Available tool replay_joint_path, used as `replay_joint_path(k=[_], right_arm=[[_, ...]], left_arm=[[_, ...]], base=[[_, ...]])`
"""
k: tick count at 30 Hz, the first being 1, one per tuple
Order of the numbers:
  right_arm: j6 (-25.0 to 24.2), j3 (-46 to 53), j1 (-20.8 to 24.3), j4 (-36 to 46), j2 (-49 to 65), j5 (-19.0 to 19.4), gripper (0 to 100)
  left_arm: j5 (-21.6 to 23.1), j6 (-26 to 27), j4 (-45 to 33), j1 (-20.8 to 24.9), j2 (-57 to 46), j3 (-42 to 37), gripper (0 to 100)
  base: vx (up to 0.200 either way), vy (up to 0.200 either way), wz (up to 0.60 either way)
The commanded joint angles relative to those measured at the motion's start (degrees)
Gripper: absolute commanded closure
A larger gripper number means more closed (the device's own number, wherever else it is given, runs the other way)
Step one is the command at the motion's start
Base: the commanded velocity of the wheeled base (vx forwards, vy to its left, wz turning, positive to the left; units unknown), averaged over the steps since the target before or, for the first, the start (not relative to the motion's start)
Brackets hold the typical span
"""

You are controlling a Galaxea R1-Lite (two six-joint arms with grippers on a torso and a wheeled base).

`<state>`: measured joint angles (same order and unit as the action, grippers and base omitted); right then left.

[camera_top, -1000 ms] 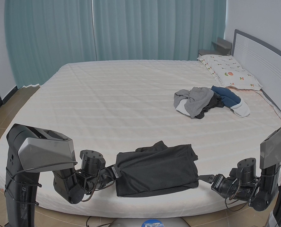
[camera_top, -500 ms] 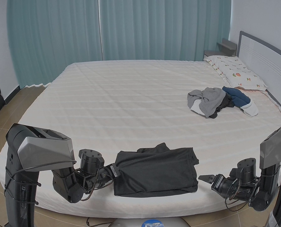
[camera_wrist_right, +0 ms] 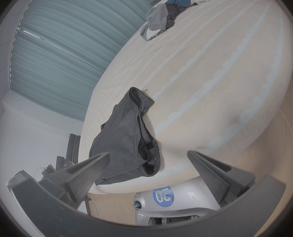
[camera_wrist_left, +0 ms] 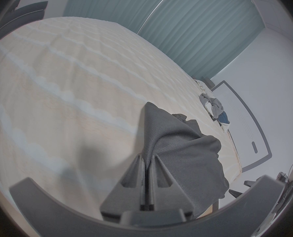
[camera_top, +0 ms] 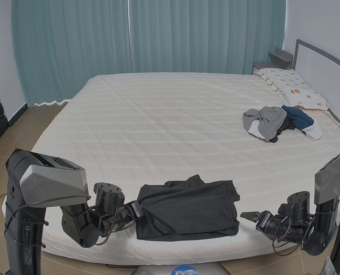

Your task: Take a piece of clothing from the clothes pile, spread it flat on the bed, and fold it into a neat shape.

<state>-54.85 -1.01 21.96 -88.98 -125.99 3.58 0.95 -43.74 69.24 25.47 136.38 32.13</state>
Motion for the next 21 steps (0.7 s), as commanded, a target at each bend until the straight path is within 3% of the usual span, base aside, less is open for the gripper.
replay_joint_path(k=[1, 16, 21], right_arm=[[0.00, 1.01, 0.02, -0.76, 0.04, 0.02, 0], [0.00, 1.01, -0.07, -0.76, 0.04, -0.16, 0], [0.00, 1.01, -0.07, -0.76, -0.05, -0.68, 0]], left_arm=[[-0.34, -0.03, 0.02, 0.02, 0.03, -0.14, 100], [-1.04, -0.03, 0.02, 0.73, -0.32, -1.64, 100], [-1.04, -0.03, -0.07, 1.69, -1.55, -3.13, 100]], base=[[0.000, 0.200, 0.00], [0.000, 0.200, 0.00], [0.000, 0.000, 0.00]])
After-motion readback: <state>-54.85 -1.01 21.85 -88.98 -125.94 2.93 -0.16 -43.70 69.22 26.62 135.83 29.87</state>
